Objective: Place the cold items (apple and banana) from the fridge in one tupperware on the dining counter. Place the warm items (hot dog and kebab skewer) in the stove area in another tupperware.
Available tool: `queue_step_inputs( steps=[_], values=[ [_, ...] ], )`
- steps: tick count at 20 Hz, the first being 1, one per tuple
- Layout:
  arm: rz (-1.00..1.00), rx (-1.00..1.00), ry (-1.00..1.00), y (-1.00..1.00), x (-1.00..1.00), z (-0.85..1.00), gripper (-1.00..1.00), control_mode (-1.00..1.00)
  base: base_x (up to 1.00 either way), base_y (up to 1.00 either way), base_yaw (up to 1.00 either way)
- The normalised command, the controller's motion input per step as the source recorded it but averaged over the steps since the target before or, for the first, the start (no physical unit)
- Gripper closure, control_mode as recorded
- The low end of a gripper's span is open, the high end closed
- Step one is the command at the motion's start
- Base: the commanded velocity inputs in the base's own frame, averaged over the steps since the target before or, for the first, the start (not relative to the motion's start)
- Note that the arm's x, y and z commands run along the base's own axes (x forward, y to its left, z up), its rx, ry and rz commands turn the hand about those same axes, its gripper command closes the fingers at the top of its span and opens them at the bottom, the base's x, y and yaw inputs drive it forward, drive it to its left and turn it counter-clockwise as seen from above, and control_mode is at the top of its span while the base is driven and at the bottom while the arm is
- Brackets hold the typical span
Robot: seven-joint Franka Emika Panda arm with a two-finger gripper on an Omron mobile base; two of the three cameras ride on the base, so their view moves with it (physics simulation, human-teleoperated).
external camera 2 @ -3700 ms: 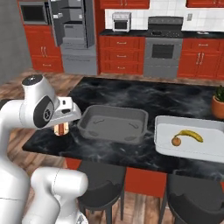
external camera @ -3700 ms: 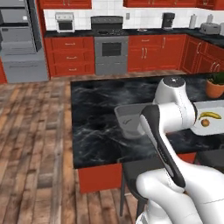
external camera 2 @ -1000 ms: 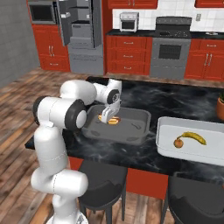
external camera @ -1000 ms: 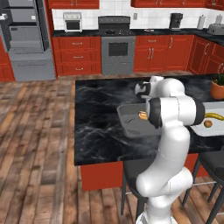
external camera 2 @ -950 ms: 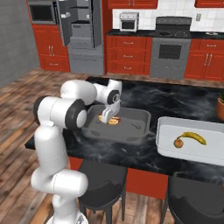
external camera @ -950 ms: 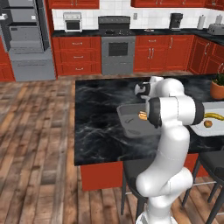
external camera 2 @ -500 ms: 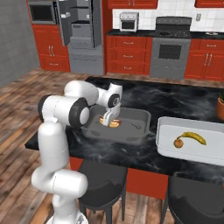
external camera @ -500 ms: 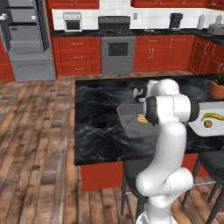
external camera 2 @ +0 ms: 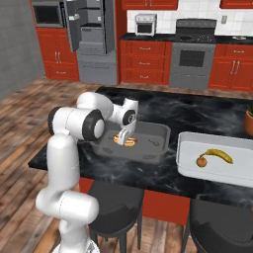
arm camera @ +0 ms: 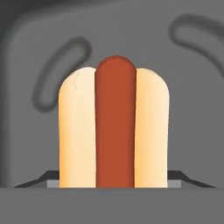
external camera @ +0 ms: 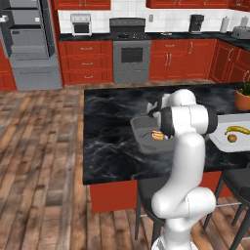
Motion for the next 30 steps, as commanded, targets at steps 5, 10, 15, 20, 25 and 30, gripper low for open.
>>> queue_step_inputs(
  steps=[5,10,15,20,25,30],
  values=[
    [0.04,0.0,0.0,0.0,0.12,-0.22,1.0,-1.0,0.0,0.0,0.0],
    [0.04,0.0,-0.03,0.0,0.06,-0.22,-1.0,-1.0,0.0,0.0,0.0],
    [0.01,0.0,-0.05,0.0,-0.01,-0.05,-1.0,-1.0,0.0,0.0,0.0],
    [0.0,0.0,-0.01,0.0,-0.16,0.18,-1.0,-1.0,0.0,0.0,0.0],
    [0.0,0.0,0.0,0.0,-0.18,0.53,-1.0,-1.0,0.0,0.0,0.0],
    [-0.07,0.0,0.0,0.08,-0.3,0.55,-1.0,-1.0,0.0,0.0,0.0]
  ],
)
